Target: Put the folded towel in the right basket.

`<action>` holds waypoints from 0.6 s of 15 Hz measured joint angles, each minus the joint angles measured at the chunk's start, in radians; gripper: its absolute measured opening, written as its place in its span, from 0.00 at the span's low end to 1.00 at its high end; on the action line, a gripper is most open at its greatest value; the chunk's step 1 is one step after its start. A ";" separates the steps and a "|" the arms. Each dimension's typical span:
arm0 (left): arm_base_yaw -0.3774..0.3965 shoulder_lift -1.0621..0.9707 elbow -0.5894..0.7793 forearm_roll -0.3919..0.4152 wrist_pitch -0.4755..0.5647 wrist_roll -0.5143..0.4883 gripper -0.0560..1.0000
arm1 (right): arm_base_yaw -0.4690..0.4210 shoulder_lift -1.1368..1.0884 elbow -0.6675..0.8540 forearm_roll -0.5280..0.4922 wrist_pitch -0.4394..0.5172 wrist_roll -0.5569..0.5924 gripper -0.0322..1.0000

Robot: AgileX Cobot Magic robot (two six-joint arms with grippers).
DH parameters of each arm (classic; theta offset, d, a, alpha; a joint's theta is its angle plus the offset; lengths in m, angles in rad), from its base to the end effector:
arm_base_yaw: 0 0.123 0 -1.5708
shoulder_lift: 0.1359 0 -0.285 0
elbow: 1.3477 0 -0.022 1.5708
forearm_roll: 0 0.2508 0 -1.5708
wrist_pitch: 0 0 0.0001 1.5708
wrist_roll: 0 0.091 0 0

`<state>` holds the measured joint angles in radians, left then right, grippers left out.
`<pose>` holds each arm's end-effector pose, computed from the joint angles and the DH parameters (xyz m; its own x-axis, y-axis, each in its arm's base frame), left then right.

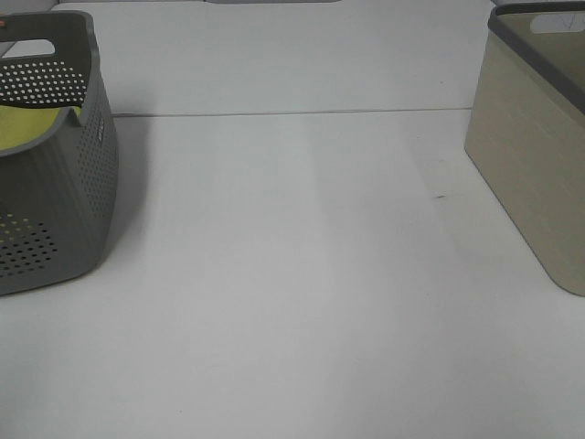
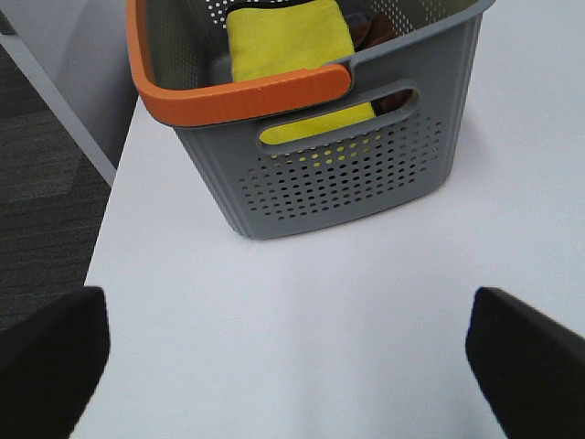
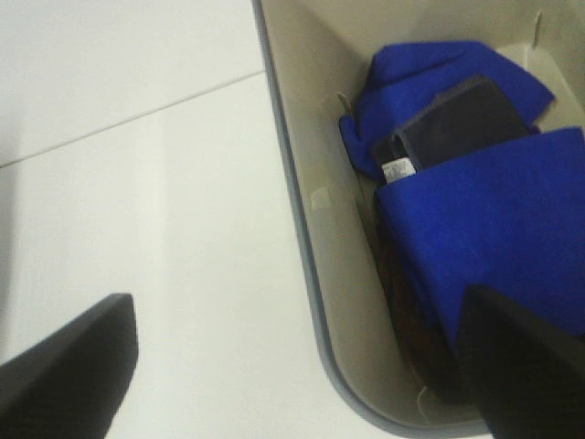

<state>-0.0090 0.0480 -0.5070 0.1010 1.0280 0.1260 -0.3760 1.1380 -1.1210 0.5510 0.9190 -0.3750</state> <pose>0.0031 0.0078 0.2823 -0.4660 0.1809 -0.8661 0.0153 0.9804 0.1965 0.2228 -0.0472 0.3774 -0.6486 0.2382 -0.7229 0.0442 0.9599 0.2767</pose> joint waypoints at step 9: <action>0.000 0.000 0.000 0.000 0.000 0.000 0.99 | 0.190 -0.722 0.502 -0.180 0.011 0.005 0.89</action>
<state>-0.0090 0.0480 -0.5070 0.1010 1.0280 0.1260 -0.1860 0.4160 -0.6190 0.3710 0.9300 -0.3700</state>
